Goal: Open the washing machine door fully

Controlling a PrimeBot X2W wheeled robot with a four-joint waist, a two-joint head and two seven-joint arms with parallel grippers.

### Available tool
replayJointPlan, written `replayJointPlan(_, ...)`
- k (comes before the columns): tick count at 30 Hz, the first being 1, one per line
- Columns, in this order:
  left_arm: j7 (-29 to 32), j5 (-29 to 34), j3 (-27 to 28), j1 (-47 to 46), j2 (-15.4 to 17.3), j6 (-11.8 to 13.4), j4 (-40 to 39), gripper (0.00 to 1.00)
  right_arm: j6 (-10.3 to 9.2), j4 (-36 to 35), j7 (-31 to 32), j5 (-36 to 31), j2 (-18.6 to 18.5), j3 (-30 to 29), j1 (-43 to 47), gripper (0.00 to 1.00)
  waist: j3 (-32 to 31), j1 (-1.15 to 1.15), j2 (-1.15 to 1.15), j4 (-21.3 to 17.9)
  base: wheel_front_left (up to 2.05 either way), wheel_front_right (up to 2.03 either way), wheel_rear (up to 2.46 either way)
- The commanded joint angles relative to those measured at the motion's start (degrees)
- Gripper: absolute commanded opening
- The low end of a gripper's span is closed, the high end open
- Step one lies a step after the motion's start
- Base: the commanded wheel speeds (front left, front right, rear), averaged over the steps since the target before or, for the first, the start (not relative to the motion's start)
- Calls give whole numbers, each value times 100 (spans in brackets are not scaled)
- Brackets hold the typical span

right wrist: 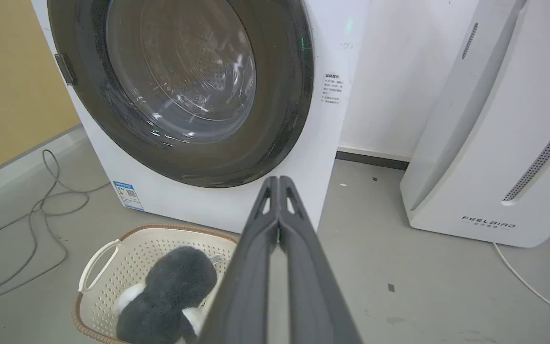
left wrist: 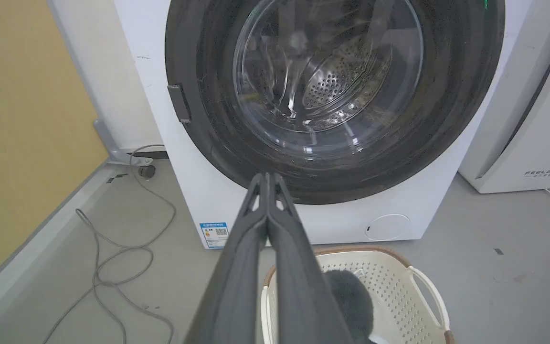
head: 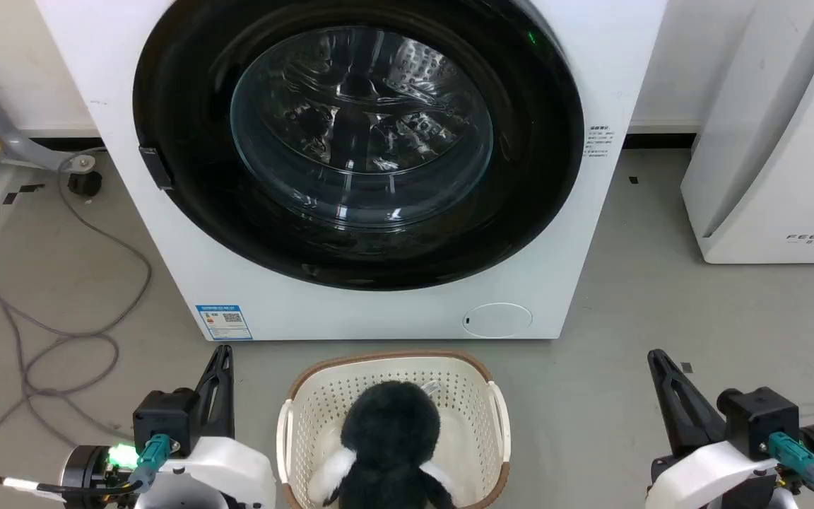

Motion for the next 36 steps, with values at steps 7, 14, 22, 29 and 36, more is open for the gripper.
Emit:
replayJointPlan(7, 2, 16, -6, 10, 0, 16, -27, 0, 5, 14, 6, -44, 3, 1, -81, 0, 0, 0, 0, 0, 0, 0, 0)
replayJointPlan(14, 2, 16, -6, 10, 0, 16, -27, 0, 5, 14, 6, -44, 3, 1, -81, 0, 0, 0, 0, 0, 0, 0, 0)
replayJointPlan(22, 2, 16, -6, 10, 0, 16, -27, 0, 5, 14, 6, -44, 3, 1, -81, 0, 0, 0, 0, 0, 0, 0, 0)
replayJointPlan(29, -44, -35, -14, -6, 0, 27, 11, 100, 0, -10, -42, 73, 0, -19, 4, 100, 5, 0, 0, -1, 0, 0, 0)
replayJointPlan(36, -128, -97, -53, -15, 0, 85, 10, 100, 0, -68, -125, 299, 0, -68, 2, 100, 14, 0, 0, 0, 0, 0, 0)
